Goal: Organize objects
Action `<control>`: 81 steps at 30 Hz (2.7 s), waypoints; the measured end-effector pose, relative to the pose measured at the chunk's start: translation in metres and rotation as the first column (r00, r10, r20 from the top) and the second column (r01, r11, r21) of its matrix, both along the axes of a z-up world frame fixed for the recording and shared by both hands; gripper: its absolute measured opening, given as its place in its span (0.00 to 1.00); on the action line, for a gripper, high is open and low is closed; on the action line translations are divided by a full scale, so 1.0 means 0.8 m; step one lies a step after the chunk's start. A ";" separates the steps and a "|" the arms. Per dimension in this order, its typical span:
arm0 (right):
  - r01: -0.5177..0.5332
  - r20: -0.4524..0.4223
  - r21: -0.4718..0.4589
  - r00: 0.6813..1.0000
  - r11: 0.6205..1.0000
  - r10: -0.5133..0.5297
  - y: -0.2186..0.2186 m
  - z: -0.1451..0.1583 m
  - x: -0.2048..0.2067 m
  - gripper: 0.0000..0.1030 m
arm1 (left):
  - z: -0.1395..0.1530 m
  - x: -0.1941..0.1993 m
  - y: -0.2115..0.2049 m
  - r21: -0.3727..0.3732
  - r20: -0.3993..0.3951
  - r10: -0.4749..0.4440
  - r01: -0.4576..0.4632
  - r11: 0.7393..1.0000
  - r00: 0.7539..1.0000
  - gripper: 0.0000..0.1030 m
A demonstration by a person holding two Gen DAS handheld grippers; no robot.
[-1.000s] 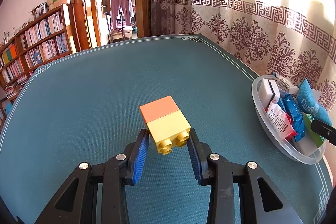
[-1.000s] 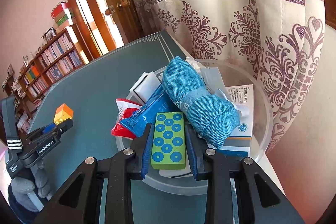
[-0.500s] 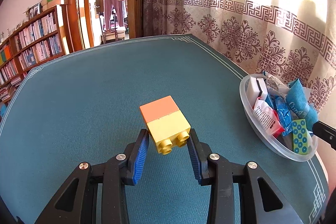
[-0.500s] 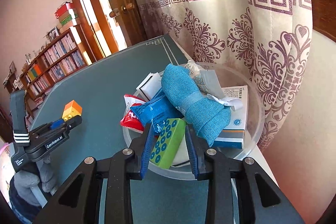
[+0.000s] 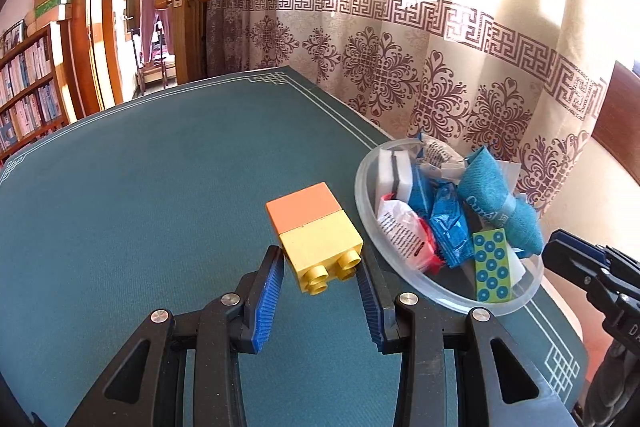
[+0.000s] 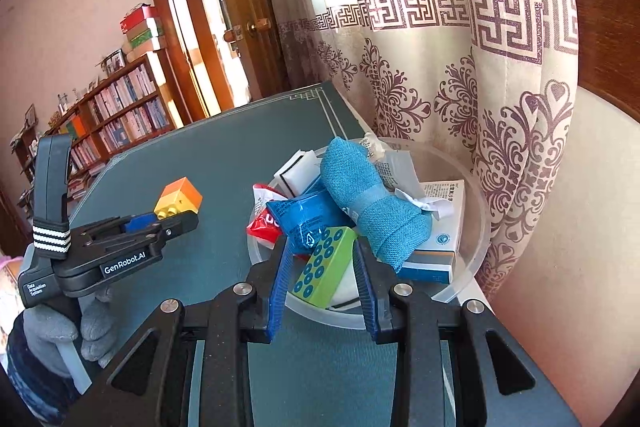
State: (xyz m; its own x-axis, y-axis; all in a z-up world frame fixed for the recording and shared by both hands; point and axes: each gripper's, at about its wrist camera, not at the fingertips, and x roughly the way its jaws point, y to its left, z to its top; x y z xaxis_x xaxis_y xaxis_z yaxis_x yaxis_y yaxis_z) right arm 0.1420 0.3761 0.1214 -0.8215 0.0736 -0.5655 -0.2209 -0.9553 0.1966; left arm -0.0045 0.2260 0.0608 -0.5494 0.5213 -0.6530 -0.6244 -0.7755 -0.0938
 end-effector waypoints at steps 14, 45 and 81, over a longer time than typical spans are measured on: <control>-0.008 0.013 -0.047 1.000 0.999 0.009 0.011 -0.012 -0.006 0.32 | 0.018 -0.012 0.087 0.049 0.088 -0.205 0.202 0.978 0.975 0.39; 0.012 0.033 -0.037 0.999 0.999 -0.010 0.003 -0.017 -0.010 0.51 | 0.033 0.002 0.051 0.042 -0.052 -0.024 0.027 0.999 0.998 1.00; 0.205 0.070 0.097 0.975 0.974 -0.212 0.013 -0.040 0.007 0.90 | 0.013 0.063 0.018 -0.019 -0.155 0.056 -0.059 0.998 0.986 1.00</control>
